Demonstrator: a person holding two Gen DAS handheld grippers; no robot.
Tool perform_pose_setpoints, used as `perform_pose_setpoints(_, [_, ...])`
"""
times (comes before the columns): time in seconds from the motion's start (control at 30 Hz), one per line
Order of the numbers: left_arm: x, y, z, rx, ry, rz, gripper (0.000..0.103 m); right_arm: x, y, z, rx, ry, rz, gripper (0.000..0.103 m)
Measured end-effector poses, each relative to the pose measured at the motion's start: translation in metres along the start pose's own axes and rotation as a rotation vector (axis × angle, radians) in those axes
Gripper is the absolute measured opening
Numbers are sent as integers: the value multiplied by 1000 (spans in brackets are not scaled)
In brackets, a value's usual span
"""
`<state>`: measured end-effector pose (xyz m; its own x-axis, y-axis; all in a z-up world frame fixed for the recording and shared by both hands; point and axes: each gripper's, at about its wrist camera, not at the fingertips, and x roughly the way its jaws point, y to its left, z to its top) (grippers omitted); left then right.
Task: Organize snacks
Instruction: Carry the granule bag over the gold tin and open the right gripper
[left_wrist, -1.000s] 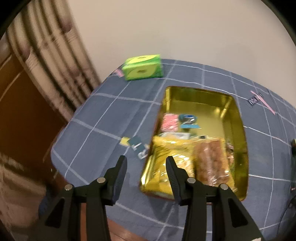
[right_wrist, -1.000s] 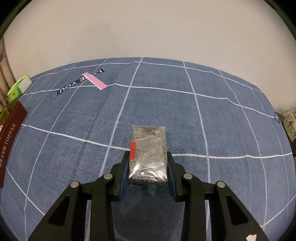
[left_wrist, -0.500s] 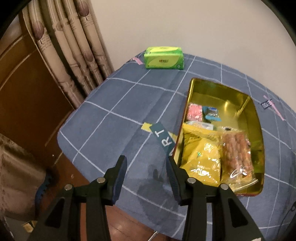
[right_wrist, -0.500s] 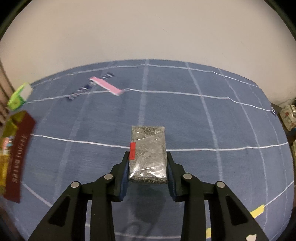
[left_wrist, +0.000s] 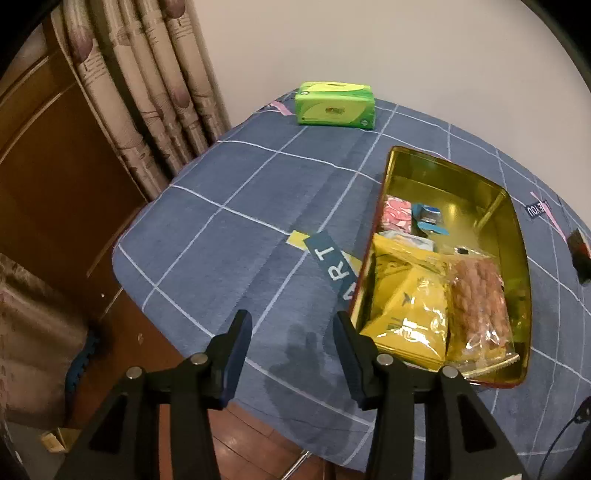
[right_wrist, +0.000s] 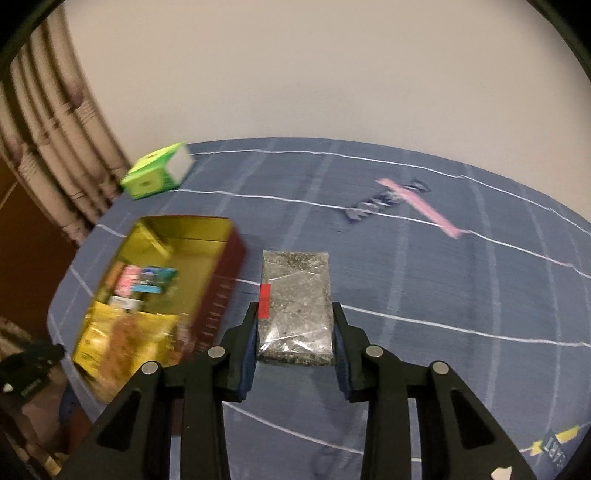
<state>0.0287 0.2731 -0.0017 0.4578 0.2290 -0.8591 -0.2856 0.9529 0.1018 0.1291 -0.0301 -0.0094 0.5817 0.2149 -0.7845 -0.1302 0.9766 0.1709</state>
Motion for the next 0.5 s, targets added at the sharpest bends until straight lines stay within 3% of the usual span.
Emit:
perform_pose_setpoints(0.33, [7,16,2,-61,32,16,47,29,75,19,-105,43,52,32])
perform_pose_setpoints(0.5, [12,27,2,-105,61,38,47,46,97,22,-171,65,28,32])
